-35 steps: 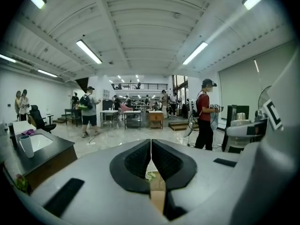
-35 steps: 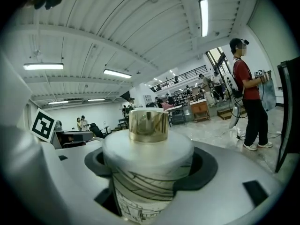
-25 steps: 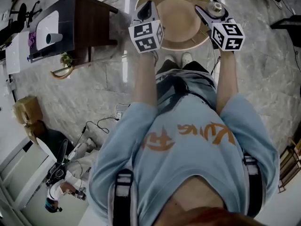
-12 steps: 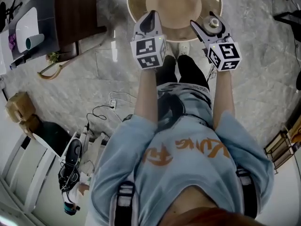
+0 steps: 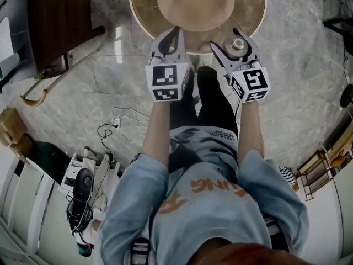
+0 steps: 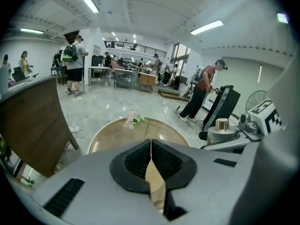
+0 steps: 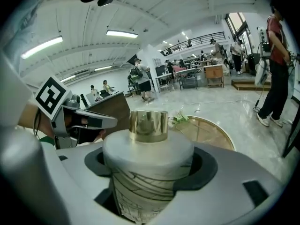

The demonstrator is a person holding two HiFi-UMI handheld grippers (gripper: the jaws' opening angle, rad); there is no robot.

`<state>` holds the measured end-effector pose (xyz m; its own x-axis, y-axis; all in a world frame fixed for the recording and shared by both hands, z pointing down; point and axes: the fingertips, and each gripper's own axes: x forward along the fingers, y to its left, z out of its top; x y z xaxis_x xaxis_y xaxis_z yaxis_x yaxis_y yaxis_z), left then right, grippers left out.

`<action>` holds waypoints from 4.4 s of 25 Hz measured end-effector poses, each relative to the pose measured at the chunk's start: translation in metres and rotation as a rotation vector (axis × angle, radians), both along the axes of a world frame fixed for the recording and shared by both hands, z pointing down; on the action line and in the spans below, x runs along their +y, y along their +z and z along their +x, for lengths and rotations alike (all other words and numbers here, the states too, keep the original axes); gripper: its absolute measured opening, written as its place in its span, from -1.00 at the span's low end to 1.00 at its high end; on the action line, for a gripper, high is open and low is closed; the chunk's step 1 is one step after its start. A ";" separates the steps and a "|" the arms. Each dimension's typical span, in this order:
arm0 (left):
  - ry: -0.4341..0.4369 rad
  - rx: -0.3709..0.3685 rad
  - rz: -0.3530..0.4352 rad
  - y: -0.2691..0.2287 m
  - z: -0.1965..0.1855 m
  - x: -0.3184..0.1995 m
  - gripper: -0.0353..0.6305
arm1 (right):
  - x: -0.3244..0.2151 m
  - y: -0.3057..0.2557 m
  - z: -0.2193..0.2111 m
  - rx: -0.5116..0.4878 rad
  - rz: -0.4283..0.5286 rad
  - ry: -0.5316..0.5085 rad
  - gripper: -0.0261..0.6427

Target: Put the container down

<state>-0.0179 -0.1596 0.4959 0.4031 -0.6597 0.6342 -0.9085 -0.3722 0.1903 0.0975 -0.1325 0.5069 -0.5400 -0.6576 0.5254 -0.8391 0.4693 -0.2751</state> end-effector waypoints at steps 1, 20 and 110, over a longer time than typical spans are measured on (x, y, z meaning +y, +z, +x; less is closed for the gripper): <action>0.005 -0.001 -0.009 0.010 0.001 0.001 -0.80 | 0.001 0.011 -0.002 -0.001 -0.009 -0.005 0.15; -0.025 0.020 -0.108 0.164 -0.005 -0.018 -0.80 | -0.024 0.176 -0.022 0.076 -0.120 -0.083 0.15; -0.220 0.199 0.035 -0.025 0.008 0.010 -0.82 | -0.054 -0.027 0.012 -0.101 0.019 0.140 -0.89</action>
